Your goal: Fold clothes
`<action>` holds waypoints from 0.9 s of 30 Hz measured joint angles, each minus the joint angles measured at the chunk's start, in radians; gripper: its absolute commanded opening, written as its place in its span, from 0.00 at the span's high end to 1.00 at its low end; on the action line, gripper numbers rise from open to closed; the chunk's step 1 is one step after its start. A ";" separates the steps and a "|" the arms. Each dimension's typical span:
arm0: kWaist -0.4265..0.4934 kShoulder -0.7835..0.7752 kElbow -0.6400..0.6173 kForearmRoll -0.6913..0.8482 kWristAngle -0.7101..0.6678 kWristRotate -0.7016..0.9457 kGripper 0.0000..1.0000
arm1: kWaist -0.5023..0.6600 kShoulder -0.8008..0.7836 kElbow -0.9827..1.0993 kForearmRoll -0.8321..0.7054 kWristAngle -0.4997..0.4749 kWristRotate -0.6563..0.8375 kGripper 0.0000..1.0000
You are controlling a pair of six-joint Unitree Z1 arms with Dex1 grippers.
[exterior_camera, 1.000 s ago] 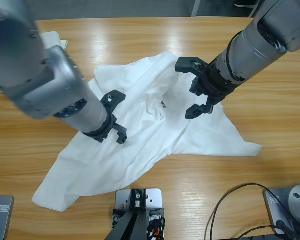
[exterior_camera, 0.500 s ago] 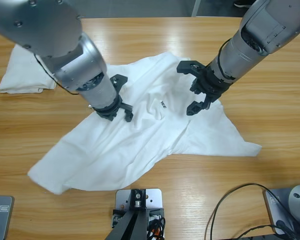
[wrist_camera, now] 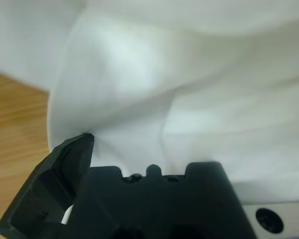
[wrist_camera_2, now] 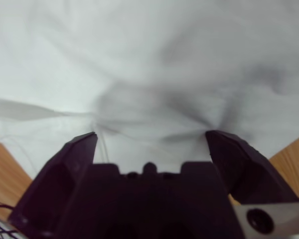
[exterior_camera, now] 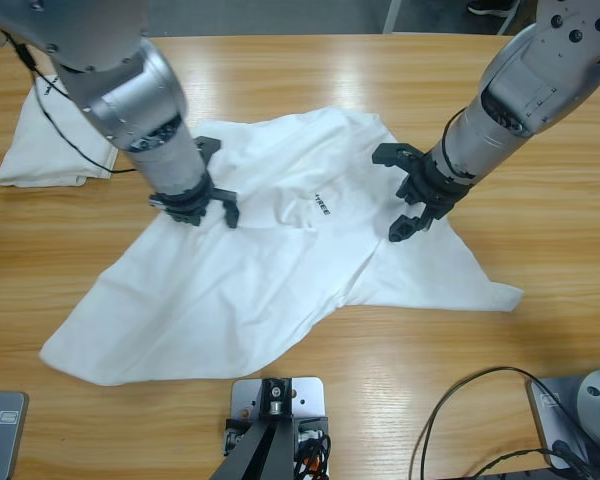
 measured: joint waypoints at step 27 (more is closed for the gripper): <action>0.102 -0.266 0.206 0.026 0.064 -0.079 0.00 | -0.058 -0.204 -0.191 0.405 -0.207 0.216 0.11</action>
